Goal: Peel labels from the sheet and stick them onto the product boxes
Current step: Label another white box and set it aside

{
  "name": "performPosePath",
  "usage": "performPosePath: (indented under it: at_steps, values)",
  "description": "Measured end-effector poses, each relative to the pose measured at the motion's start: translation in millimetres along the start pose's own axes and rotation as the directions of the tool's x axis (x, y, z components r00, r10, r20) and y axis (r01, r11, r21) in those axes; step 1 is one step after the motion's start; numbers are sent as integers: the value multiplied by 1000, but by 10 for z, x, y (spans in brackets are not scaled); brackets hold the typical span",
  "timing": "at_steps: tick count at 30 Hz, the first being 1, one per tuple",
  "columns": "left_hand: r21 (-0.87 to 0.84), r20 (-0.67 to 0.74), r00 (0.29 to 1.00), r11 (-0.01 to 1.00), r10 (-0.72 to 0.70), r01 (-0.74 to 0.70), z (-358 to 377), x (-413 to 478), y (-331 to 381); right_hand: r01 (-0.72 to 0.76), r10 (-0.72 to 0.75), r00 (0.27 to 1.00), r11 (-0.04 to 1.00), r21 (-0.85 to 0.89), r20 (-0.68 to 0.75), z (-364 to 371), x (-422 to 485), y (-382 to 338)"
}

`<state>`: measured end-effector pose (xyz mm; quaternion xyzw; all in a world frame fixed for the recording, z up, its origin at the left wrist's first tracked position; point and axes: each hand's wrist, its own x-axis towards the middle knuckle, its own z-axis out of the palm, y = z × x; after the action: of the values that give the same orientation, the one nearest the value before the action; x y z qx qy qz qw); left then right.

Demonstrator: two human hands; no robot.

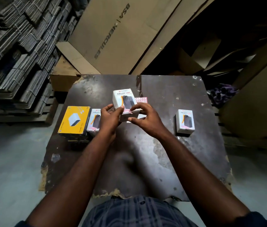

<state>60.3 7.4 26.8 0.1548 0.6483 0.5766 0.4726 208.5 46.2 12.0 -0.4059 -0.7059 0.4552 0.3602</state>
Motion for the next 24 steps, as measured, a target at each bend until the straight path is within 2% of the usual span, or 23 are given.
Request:
performPosePath:
  at_steps: [3, 11, 20, 24]
  values:
    - [13, 11, 999, 999, 35, -35, -6, -14, 51, -87, 91, 995, 991, 101, -39, 13, 44, -17]
    - [89, 29, 993, 989, 118, -121, 6, 20, 60, -61, 36, 981, 990, -125, -190, -8, 65, -61]
    - [102, 46, 990, 986, 131, -135, 5, 35, 126, 17, -50, 992, 962, -271, -115, -27, 114, -152]
    - [66, 50, 995, 993, 90, -93, 18, 48, 203, 31, -57, 994, 965, -262, -90, 4, 153, -184]
